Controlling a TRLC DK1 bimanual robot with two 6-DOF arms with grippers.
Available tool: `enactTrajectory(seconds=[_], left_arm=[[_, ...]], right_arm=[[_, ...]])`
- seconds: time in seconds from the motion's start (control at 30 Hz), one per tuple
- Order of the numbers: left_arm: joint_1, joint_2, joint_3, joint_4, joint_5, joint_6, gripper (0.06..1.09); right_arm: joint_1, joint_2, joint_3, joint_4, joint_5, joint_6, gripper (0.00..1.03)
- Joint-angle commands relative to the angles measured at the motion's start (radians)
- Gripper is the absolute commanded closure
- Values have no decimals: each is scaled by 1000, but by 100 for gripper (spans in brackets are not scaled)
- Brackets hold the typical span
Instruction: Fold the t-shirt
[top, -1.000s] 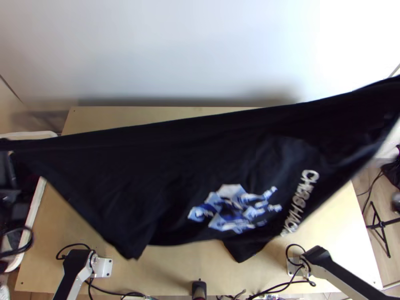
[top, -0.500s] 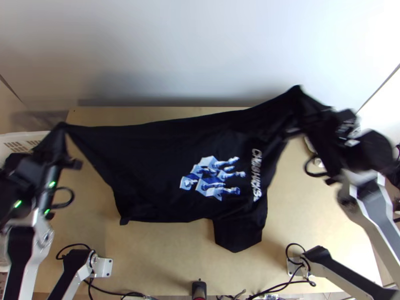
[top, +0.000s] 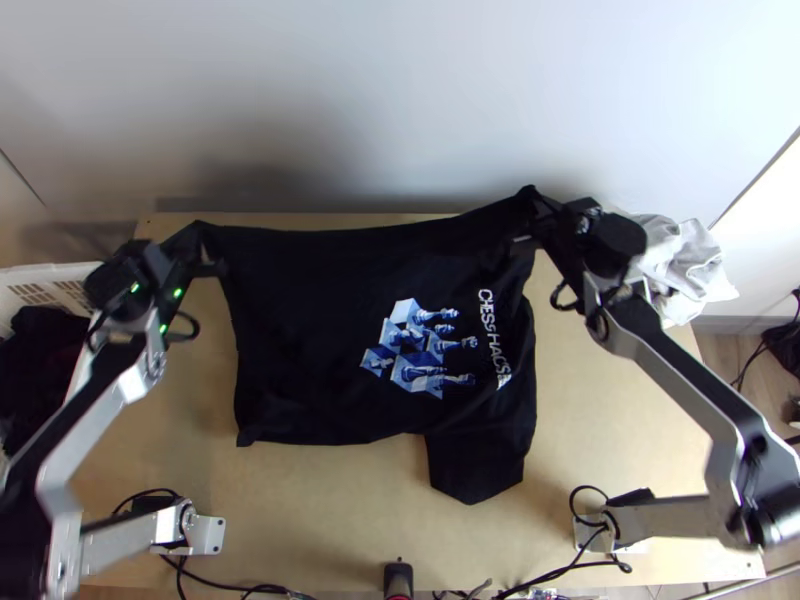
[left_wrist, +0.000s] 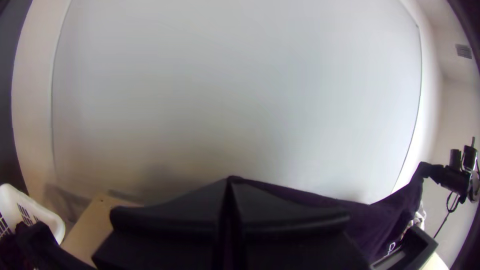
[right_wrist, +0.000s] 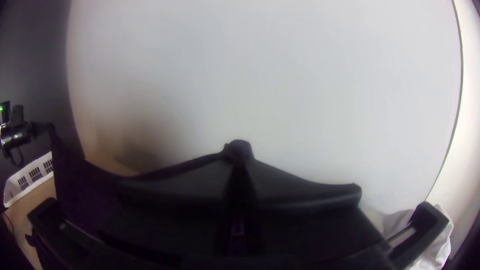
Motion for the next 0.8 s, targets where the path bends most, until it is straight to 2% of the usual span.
enactTrajectory(seconds=[0.0,0.2,0.43,0.77], left_arm=[[12,325,154,79,1,21,105],[26,507,335,77,-19,-30,105],[27,682,494,68,-56,-33,105],[-2,781,565,47,-68,-13,105]], right_arm=[[-66,208,111,49,-8,-13,100],[-104,343,249,49,-8,-9,100],[-114,520,438,47,-5,-6,100],[-120,645,630,0,18,-9,100]])
